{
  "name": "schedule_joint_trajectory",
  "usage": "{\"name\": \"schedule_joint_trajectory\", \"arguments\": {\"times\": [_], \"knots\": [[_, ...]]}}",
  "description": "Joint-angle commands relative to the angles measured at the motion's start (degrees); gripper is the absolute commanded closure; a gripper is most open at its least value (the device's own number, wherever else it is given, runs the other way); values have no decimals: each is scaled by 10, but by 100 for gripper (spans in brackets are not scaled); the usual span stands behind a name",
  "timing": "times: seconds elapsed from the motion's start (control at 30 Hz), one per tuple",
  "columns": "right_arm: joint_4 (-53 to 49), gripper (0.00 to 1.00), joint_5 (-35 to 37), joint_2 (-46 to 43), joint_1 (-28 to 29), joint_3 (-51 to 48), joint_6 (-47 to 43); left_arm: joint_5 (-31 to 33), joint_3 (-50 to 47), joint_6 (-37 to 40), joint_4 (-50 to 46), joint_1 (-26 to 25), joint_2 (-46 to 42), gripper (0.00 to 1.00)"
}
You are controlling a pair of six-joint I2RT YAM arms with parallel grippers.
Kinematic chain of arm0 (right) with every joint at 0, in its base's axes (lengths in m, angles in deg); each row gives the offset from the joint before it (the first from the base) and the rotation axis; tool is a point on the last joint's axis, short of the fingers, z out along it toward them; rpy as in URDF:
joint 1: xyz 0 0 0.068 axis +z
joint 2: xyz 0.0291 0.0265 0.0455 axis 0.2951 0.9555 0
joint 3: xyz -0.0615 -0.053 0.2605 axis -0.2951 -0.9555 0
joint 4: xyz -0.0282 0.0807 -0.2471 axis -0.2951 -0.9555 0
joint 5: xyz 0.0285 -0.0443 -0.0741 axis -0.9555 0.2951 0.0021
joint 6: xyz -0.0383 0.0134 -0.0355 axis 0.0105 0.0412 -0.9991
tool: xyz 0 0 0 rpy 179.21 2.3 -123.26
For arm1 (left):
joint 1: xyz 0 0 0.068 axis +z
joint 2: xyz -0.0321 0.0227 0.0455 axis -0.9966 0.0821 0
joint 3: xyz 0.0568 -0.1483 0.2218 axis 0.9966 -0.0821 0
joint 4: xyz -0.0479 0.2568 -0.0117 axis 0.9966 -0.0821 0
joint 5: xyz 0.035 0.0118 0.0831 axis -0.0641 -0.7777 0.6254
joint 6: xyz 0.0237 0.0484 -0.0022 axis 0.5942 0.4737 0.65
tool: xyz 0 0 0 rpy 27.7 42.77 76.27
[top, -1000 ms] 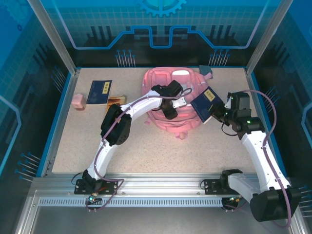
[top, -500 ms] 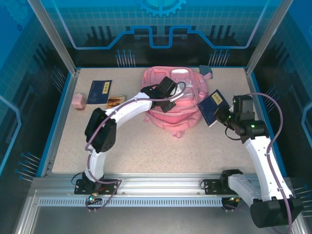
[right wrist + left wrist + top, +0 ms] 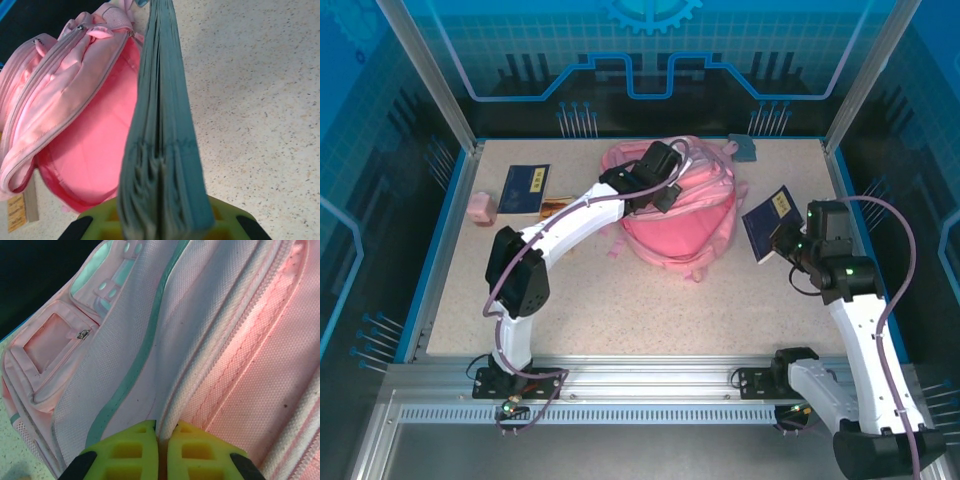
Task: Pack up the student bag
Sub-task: Place the book in the student bag.
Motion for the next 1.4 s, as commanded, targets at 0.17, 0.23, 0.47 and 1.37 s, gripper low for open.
{"name": "schedule_joint_trajectory", "arguments": {"times": [0.17,0.23,0.47,1.37], "knots": [[198,93,-240,30,1,-84,74,13,53,-57,8,-13,-26,100],[250,93,-259,38,7,-110,104,12,57,-70,2,-12,-34,100],[469,93,-253,92,61,-194,223,-24,82,-115,-26,-12,-55,100],[842,86,-154,571,167,-45,313,-60,130,-171,-67,-7,-40,100]]}}
